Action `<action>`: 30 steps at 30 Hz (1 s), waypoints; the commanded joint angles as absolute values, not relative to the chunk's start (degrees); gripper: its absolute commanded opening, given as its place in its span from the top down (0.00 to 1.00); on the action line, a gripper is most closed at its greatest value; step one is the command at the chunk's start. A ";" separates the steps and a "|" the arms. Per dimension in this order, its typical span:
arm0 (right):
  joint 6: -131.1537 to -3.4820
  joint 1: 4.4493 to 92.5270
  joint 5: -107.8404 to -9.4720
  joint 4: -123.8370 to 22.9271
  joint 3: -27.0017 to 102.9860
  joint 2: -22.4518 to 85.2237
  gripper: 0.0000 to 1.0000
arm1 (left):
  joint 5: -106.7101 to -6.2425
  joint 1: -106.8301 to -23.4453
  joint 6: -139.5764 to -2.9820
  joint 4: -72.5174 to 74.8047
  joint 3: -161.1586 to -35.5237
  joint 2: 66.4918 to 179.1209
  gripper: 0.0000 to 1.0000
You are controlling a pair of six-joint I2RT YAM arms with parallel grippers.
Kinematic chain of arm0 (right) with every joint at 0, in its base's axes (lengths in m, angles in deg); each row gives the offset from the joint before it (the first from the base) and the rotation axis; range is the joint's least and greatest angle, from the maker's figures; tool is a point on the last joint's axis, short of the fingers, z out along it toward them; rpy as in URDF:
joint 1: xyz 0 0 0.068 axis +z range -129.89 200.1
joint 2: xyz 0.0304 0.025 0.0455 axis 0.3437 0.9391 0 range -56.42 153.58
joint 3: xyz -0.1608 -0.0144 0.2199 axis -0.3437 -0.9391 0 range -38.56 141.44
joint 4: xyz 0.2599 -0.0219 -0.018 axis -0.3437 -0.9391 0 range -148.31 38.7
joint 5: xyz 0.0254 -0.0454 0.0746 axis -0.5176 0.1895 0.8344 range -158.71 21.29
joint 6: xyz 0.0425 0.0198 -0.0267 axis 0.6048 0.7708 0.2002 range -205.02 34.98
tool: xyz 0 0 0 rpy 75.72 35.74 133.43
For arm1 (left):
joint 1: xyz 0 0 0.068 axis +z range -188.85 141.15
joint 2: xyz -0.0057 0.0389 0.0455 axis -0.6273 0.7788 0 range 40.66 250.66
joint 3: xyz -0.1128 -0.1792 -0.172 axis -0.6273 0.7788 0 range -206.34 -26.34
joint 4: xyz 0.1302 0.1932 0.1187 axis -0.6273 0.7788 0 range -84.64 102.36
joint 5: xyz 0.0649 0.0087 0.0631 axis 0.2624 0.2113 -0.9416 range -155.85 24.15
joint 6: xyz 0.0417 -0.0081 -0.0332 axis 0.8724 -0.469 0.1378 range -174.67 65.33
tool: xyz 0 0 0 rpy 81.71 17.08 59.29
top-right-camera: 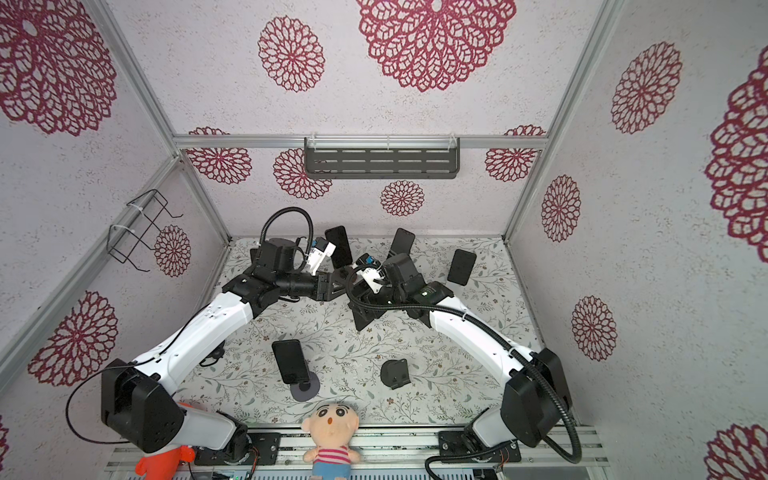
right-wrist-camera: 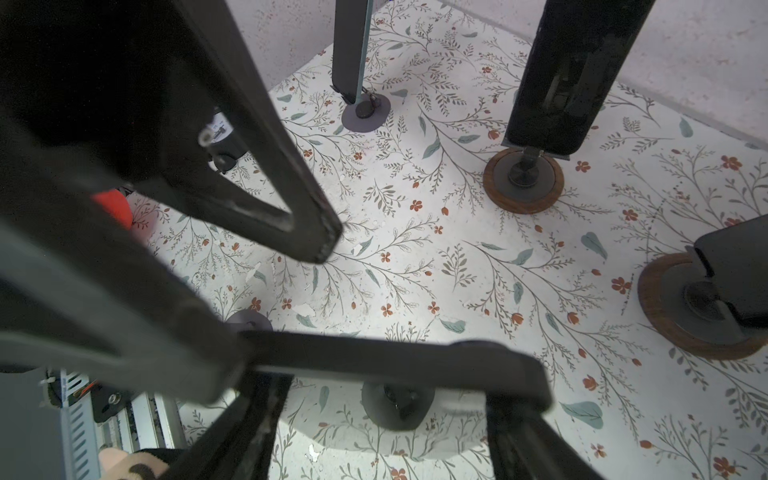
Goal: Remove the phone from the phone stand
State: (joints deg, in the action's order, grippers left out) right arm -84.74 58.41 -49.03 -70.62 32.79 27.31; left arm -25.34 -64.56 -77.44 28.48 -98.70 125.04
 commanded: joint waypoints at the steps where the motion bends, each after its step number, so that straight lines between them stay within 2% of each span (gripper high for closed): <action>1: -83.18 58.16 -47.00 -66.21 35.62 26.78 0.48 | -26.12 -65.23 -76.63 27.60 -99.54 126.26 0.63; 4: -82.87 58.24 -46.62 -65.64 35.76 27.08 0.48 | -26.94 -65.64 -76.13 28.01 -99.97 126.76 0.71; 9: -82.16 58.33 -46.62 -63.84 35.92 27.60 0.49 | -26.09 -65.92 -75.97 27.97 -100.43 127.66 0.71; 15: -82.03 58.34 -46.91 -63.07 36.09 28.42 0.49 | -26.23 -65.92 -76.04 27.93 -100.53 127.85 0.94; 17: -82.11 58.34 -47.00 -63.17 36.11 28.40 0.48 | -26.34 -65.92 -76.37 27.58 -100.45 127.59 0.99; 19: -82.37 58.34 -47.56 -63.24 35.86 28.10 0.42 | -26.34 -65.79 -76.89 27.18 -100.43 127.57 1.00; 20: -82.51 58.34 -47.89 -63.45 35.60 27.88 0.36 | -26.34 -65.60 -77.11 26.95 -100.35 127.65 1.00; 22: -83.27 58.25 -49.79 -64.42 35.01 27.08 0.16 | -26.33 -65.06 -77.86 26.83 -100.34 127.93 1.00; 24: -83.77 58.25 -52.10 -66.03 34.28 26.03 0.02 | -25.76 -64.29 -79.02 26.66 -100.25 128.06 1.00; 30: -82.86 58.34 -53.56 -67.71 30.87 24.27 0.01 | -23.73 -63.19 -81.43 24.11 -99.55 127.87 1.00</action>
State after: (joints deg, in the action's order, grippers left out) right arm -83.00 58.41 -52.37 -67.62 31.92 26.54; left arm -26.41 -63.78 -80.08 28.28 -99.46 128.15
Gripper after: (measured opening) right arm 0.989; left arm 0.117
